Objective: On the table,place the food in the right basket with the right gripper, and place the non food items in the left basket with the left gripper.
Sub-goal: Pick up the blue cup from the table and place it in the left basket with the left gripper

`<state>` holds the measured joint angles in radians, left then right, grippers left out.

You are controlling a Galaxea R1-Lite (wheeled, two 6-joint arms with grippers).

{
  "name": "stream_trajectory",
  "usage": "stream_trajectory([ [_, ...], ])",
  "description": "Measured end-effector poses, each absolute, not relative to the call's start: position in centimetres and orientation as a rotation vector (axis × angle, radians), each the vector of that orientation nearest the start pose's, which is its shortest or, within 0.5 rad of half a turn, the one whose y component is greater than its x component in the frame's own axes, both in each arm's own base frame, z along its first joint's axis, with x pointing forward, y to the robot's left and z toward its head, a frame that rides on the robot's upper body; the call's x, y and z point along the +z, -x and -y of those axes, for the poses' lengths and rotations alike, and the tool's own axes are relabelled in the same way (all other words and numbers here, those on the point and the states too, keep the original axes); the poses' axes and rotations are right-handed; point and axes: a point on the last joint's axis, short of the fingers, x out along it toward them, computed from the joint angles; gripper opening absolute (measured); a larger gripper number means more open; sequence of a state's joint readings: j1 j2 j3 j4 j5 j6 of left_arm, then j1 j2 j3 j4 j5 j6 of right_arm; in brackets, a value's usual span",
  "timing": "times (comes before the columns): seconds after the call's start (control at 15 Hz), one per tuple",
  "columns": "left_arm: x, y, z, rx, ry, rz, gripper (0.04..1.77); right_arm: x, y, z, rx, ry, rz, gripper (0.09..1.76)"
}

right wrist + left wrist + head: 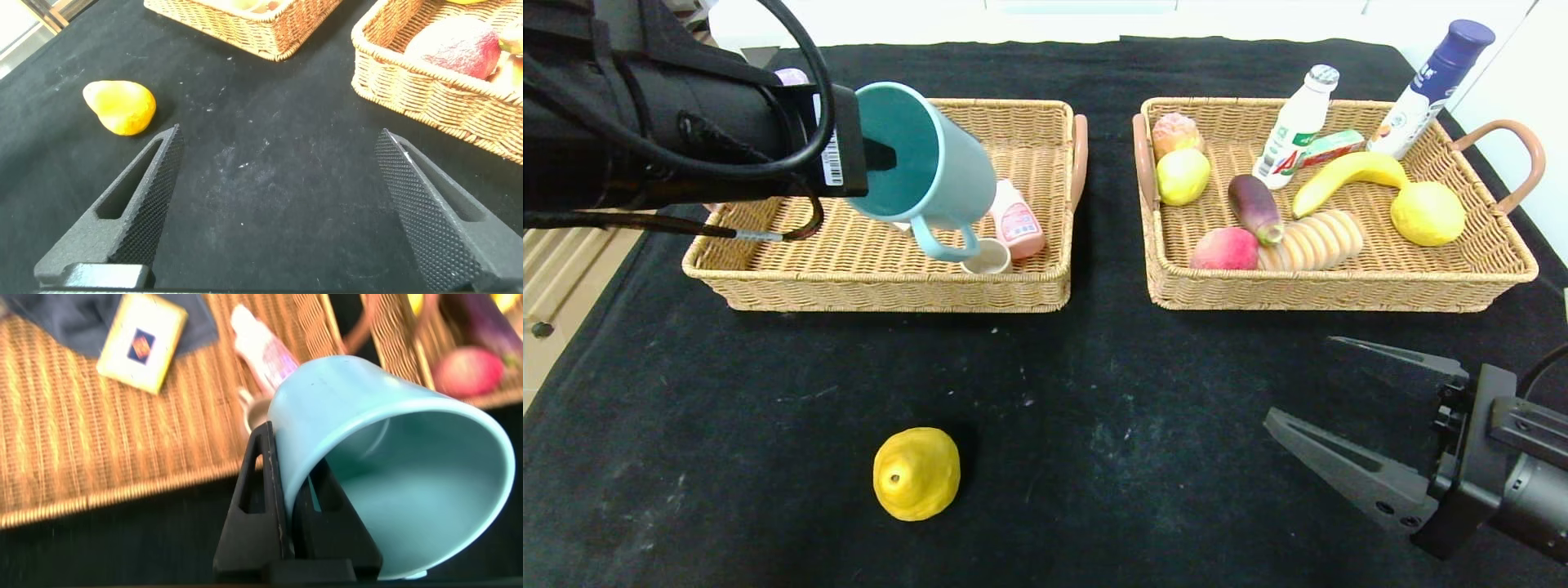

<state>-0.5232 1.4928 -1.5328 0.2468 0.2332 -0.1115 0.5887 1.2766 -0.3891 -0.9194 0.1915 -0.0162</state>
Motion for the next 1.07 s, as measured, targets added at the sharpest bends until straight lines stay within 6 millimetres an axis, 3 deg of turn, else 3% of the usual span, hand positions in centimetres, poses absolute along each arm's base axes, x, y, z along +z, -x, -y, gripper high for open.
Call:
stream_trajectory([
  [0.6,34.5,-30.4,12.4,-0.176,0.033,-0.072,0.17,20.4,-15.1,-10.4,0.768,0.008,0.045,1.71],
  [1.07,33.3,-33.7,12.7,-0.148,0.010,-0.034,0.17,20.3,-15.2,-10.3,0.765,0.008,0.042,1.71],
])
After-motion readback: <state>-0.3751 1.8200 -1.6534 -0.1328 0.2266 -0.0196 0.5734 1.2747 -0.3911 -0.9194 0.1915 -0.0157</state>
